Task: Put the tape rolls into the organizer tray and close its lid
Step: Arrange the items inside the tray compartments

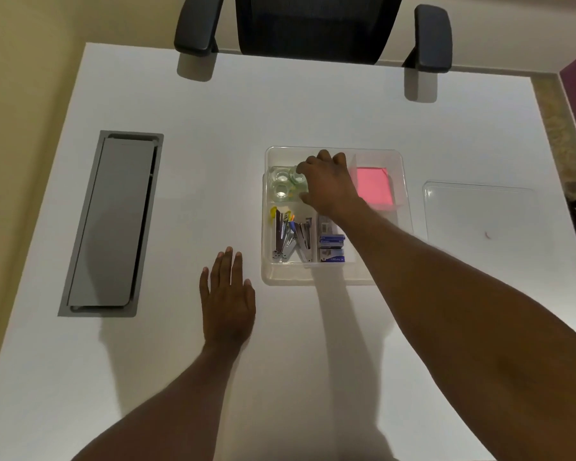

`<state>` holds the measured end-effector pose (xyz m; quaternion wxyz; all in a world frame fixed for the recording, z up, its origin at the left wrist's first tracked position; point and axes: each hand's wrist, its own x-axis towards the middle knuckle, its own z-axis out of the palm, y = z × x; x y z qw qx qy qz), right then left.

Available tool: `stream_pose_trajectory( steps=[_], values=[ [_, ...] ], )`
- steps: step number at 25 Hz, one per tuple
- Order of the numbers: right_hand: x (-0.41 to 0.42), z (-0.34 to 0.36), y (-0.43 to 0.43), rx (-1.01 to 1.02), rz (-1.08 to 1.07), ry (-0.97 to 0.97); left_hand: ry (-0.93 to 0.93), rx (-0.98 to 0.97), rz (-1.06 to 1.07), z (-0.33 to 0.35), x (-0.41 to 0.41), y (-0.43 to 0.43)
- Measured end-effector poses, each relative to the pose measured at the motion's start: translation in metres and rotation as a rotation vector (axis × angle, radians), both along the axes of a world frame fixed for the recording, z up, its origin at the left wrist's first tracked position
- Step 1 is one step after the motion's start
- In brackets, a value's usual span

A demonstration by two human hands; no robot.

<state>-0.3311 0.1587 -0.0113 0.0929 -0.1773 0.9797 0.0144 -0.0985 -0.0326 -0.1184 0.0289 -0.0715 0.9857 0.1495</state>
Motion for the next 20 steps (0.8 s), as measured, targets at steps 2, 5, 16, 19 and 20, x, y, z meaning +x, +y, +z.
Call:
stream_pose_trajectory(
  steps=[2,5,16,19,20],
  values=[
    [-0.006,-0.003,-0.009,0.056,0.039,-0.022,0.053,0.044,0.036,0.011,-0.016,-0.002],
    [-0.011,-0.008,-0.017,0.115,0.030,0.009,0.169,0.007,0.057,0.036,-0.073,-0.007],
    [-0.019,-0.017,-0.016,0.161,0.022,0.042,-0.079,0.001,-0.181,0.072,-0.201,0.030],
    [-0.018,-0.020,-0.013,0.118,0.001,0.049,-0.087,-0.040,-0.152,0.070,-0.207,0.038],
    [-0.017,-0.021,-0.013,0.107,-0.003,0.049,-0.094,-0.057,-0.147,0.070,-0.210,0.041]
  ],
)
